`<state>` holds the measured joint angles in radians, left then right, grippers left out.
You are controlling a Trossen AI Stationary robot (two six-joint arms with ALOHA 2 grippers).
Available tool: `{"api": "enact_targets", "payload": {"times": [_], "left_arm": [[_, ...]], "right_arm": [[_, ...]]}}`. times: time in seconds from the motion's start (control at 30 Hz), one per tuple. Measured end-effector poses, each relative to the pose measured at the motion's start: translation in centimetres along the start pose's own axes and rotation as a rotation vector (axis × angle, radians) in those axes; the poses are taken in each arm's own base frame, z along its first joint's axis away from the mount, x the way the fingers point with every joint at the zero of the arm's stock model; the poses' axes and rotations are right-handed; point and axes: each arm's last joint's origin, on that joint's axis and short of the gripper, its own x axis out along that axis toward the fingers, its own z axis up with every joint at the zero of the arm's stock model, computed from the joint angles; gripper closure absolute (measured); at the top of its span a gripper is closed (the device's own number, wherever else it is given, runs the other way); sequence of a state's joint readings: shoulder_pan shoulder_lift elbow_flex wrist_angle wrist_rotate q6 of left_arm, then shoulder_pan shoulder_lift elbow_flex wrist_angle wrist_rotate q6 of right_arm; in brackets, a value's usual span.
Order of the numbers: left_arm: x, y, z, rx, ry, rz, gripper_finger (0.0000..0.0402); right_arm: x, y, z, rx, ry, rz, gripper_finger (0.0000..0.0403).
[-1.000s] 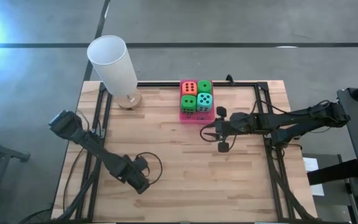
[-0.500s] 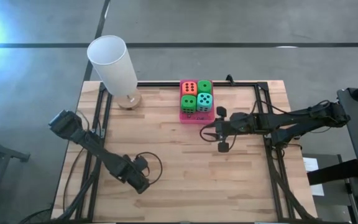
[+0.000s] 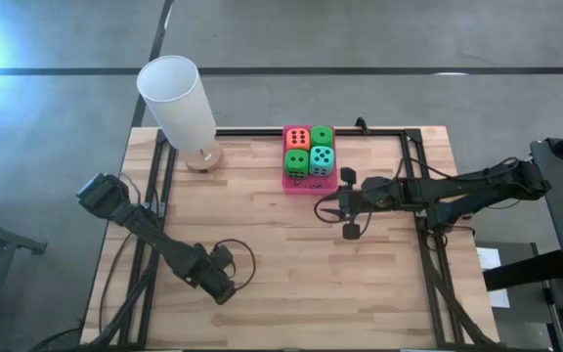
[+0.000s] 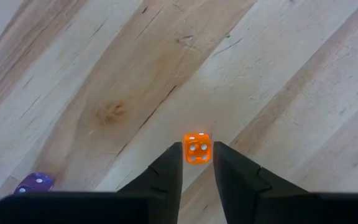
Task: Pick & Place Dice
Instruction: Put the small orange dice into the red container
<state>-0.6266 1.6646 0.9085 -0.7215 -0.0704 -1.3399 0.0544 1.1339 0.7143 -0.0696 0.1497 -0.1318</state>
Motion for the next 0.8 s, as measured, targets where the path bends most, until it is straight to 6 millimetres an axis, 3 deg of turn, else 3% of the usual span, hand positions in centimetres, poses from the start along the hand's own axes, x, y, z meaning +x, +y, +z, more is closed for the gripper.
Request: {"api": "enact_targets", "payload": {"times": [0.33, 0.53, 0.67, 0.8], "left_arm": [[0.1, -0.1, 0.1, 0.006, -0.020, -0.019, 0.0266], [1.2, 0.8, -0.2, -0.004, -0.004, -0.012, 0.0260], [1.1, 0.8, -0.1, -0.004, 0.015, -0.012, 0.0278], [1.1, 0.9, 0.0, 0.018, 0.021, -0.006, 0.0325]], "right_arm": [[0.0, 0.0, 0.0, -0.001, 0.000, 0.000, 0.0295], [0.0, 0.0, 0.0, 0.000, 0.000, 0.000, 0.0293], [0.0, 0.0, 0.0, 0.000, 0.000, 0.000, 0.0288], [0.0, 0.0, 0.0, 0.000, -0.001, 0.000, 0.0286]]}}
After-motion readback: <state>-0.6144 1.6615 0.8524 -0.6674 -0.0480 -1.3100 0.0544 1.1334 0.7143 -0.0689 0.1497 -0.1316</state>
